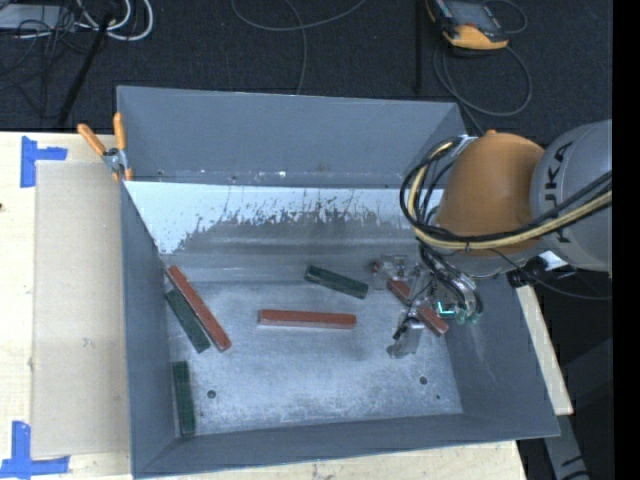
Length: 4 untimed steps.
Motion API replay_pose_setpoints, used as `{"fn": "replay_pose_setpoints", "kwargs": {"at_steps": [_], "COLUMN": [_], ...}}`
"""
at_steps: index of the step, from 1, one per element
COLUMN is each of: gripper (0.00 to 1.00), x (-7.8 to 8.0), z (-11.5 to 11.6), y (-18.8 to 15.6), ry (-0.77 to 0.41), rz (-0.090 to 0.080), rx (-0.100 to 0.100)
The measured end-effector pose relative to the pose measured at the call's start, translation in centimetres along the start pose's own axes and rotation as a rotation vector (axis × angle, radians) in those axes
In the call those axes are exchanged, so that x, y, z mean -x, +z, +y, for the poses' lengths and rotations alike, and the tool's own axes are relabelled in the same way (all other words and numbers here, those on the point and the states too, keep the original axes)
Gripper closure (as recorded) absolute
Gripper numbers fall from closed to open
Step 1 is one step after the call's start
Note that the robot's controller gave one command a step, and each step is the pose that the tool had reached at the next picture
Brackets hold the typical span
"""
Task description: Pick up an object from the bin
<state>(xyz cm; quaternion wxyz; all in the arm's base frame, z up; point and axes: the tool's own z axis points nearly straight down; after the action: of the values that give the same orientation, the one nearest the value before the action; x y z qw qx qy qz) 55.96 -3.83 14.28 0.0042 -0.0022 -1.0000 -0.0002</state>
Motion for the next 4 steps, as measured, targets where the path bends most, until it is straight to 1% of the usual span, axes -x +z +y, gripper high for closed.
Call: {"fn": "replay_pose_setpoints", "kwargs": {"at_steps": [1,2,3,4], "gripper": [0.0,0.0,1.0,1.0], "x": [3.7,3.6,3.7,4.5], "z": [6.1,9.8,9.7,11.0], "y": [5.5,7.3,7.3,2.1], "ry": [-0.145,-0.154,-0.153,-0.326], "rz": [-0.007,-0.007,-0.008,-0.013], "rx": [0.002,0.001,0.0,-0.001]}}
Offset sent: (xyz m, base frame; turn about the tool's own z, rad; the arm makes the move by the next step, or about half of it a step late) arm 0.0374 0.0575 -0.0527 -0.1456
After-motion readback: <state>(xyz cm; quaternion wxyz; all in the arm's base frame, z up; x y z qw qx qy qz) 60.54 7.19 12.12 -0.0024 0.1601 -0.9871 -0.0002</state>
